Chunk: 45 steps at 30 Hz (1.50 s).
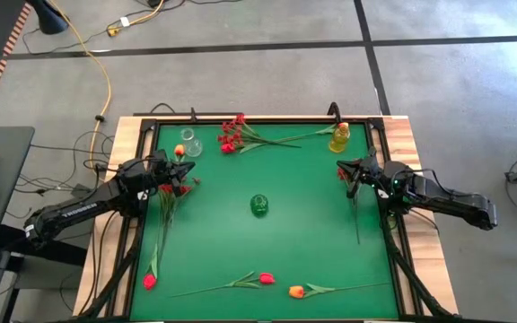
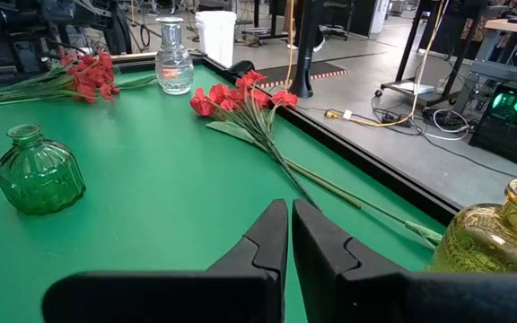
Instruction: Sort flowers into vase by color
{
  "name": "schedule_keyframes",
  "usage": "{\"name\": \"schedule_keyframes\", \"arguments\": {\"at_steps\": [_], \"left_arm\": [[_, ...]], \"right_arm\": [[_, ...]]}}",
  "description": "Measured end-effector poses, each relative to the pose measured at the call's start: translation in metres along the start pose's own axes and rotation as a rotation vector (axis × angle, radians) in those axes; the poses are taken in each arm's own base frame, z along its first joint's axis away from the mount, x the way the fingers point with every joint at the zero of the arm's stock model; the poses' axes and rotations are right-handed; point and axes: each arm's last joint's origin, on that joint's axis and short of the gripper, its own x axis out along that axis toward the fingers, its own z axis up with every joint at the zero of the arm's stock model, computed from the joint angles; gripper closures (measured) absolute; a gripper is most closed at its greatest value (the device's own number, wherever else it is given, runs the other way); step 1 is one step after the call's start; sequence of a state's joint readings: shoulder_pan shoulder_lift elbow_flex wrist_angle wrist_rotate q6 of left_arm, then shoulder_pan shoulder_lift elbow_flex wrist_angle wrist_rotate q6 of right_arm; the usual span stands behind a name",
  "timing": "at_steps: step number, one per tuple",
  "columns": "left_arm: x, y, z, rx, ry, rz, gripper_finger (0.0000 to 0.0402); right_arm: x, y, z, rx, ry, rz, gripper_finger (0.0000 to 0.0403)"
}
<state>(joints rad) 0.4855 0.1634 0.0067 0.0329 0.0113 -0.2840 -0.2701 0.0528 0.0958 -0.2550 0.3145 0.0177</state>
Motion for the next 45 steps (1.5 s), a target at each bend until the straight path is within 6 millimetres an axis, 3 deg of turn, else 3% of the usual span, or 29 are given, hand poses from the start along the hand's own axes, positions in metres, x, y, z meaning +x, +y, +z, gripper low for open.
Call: {"name": "schedule_keyframes", "arguments": {"at_steps": [30, 33, 38, 45], "left_arm": [[0.0000, 0.0000, 0.0000, -0.004, 0.000, 0.000, 0.0402], [0.0000, -0.0001, 0.0000, -0.108, 0.001, -0.003, 0.0401], [-0.0001, -0.0017, 0.0008, -0.534, 0.016, -0.047, 0.0401], [-0.0001, -0.0024, 0.0007, -0.590, 0.030, -0.068, 0.0402]], "right_arm": [[0.0000, 0.0000, 0.0000, 0.000, 0.000, 0.000, 0.0355], [0.0000, 0.0000, 0.0000, 0.000, 0.000, 0.000, 0.0355], [0.0000, -0.0001, 0.0001, 0.000, -0.001, -0.001, 0.0355], [0.0003, 0.0000, 0.0020, 0.009, -0.026, 0.000, 0.0355]]}}
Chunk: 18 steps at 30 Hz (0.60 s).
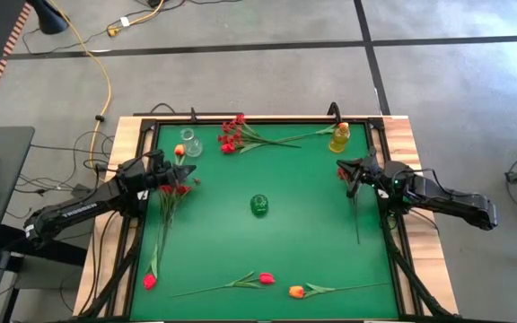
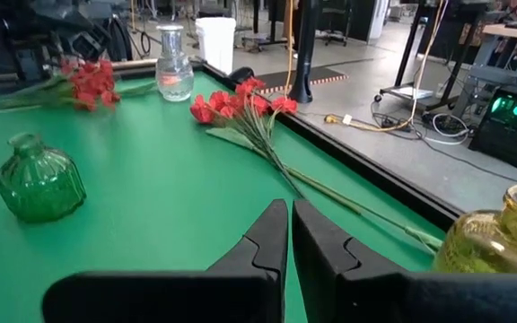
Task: Sort flowers into vase by color
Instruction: Put the top red flowers into the yellow vase
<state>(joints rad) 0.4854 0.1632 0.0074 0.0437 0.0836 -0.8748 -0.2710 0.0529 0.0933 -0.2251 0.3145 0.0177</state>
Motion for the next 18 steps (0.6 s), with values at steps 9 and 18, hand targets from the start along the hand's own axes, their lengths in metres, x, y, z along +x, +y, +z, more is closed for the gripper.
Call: {"name": "schedule_keyframes", "arguments": {"at_steps": [9, 18], "left_arm": [[-0.002, -0.012, 0.009, -0.008, -0.031, -0.071, 0.0401], [-0.015, -0.065, 0.052, 0.373, -0.143, -0.131, 0.0400]], "right_arm": [[-0.001, 0.001, 0.017, 0.049, -0.168, 0.055, 0.0355], [0.001, 0.004, 0.047, 0.058, -0.205, 0.080, 0.0352]]}}
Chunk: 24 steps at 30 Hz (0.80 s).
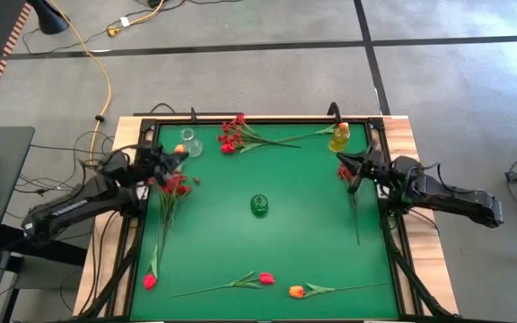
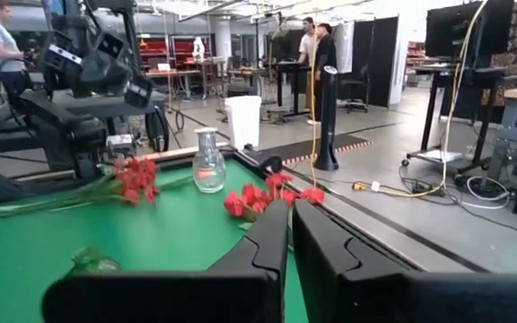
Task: Sort flowers into vase by color
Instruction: Put the top red flowers into the yellow vase
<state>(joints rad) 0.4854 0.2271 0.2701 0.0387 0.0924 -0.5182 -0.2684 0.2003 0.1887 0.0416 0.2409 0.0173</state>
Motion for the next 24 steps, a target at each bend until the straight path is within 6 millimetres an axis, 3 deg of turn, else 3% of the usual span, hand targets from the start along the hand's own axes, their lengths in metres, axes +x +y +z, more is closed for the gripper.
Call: {"name": "schedule_keyframes", "arguments": {"at_steps": [6, 12, 17, 24], "left_arm": [[0.016, -0.014, 0.029, 0.199, 0.034, 0.047, 0.0370], [0.049, -0.021, 0.047, 0.313, 0.119, 0.075, 0.0311], [0.083, -0.019, 0.050, 0.358, 0.207, 0.101, 0.0255], [0.129, -0.005, 0.032, 0.341, 0.388, 0.114, 0.0202]], "right_arm": [[0.019, 0.007, 0.035, -0.088, 0.057, 0.024, 0.0350], [0.051, 0.021, 0.063, -0.143, 0.148, 0.057, 0.0350], [0.092, 0.035, 0.073, -0.178, 0.307, 0.072, 0.0350], [0.168, 0.049, 0.082, -0.133, 0.539, 0.116, 0.0320]]}}
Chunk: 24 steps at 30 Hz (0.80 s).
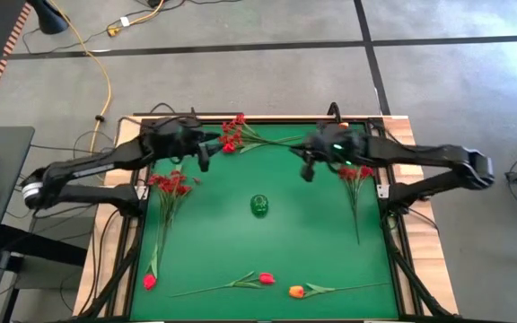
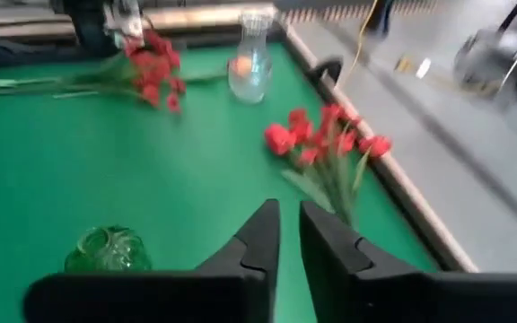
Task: Sort flowers into vase by color
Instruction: Put the top red flowers into the yellow vase
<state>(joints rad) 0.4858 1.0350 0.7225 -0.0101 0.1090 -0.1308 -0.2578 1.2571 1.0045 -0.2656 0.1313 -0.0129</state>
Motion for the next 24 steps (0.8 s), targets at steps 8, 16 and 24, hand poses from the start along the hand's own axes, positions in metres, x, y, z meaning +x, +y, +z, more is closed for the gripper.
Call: {"name": "schedule_keyframes", "arguments": {"at_steps": [8, 16, 24], "left_arm": [[0.033, 0.000, 0.004, 0.048, 0.081, -0.079, 0.0200], [0.044, 0.002, 0.013, -0.003, 0.067, 0.001, 0.0201], [0.044, 0.002, 0.014, -0.069, 0.045, 0.091, 0.0201]], "right_arm": [[0.079, -0.027, 0.017, 0.004, 0.252, -0.024, 0.0205], [0.141, -0.080, -0.015, 0.094, 0.522, 0.094, 0.0172], [0.167, -0.097, -0.043, 0.044, 0.664, 0.132, 0.0192]]}}
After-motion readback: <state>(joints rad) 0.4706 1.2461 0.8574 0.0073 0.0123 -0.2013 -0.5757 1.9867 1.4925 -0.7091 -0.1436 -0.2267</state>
